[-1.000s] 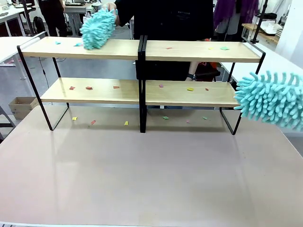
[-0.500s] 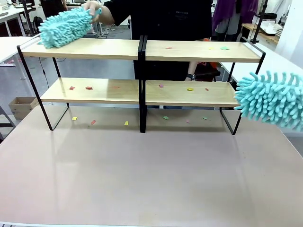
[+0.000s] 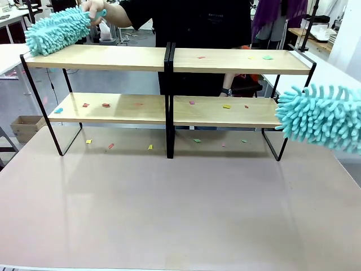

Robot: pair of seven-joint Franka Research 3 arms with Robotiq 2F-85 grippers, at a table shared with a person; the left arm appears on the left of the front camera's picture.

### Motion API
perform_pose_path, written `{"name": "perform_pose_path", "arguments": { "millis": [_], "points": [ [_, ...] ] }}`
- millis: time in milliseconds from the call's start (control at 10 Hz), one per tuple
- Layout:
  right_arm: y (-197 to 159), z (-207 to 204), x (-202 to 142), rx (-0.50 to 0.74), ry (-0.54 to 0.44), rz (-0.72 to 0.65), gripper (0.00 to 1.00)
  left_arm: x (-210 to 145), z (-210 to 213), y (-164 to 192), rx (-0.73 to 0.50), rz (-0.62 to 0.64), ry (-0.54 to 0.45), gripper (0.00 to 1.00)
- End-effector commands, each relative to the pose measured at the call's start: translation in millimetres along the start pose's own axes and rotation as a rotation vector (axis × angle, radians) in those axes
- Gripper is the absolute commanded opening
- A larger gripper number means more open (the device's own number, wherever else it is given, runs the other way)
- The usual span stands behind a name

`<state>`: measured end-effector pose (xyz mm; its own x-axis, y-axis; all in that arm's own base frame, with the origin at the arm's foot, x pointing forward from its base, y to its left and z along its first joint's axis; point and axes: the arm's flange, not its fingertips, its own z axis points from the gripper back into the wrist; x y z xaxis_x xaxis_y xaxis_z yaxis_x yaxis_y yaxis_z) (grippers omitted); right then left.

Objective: Clean the shelves.
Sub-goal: Clean a randomly selected level of the Shelf with the Duster.

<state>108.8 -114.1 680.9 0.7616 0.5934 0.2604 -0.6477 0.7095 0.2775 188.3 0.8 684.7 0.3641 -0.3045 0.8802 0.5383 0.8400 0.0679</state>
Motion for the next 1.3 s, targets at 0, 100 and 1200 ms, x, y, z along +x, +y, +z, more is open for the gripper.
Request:
{"name": "perform_pose_path", "arguments": {
  "millis": [0, 100, 1200],
  "points": [
    [8, 9, -5, -0.014, -0.004, -0.004, 0.13, 0, 0, 1, 0.001, -0.001, -0.001, 1.00],
    [8, 9, -5, -0.014, -0.004, -0.004, 0.13, 0, 0, 1, 0.001, -0.001, -0.001, 1.00],
    [22, 17, 49, -0.147, -0.108, 0.016, 0.13, 0, 0, 1, 0.001, -0.001, -0.001, 1.00]
  ]
}}
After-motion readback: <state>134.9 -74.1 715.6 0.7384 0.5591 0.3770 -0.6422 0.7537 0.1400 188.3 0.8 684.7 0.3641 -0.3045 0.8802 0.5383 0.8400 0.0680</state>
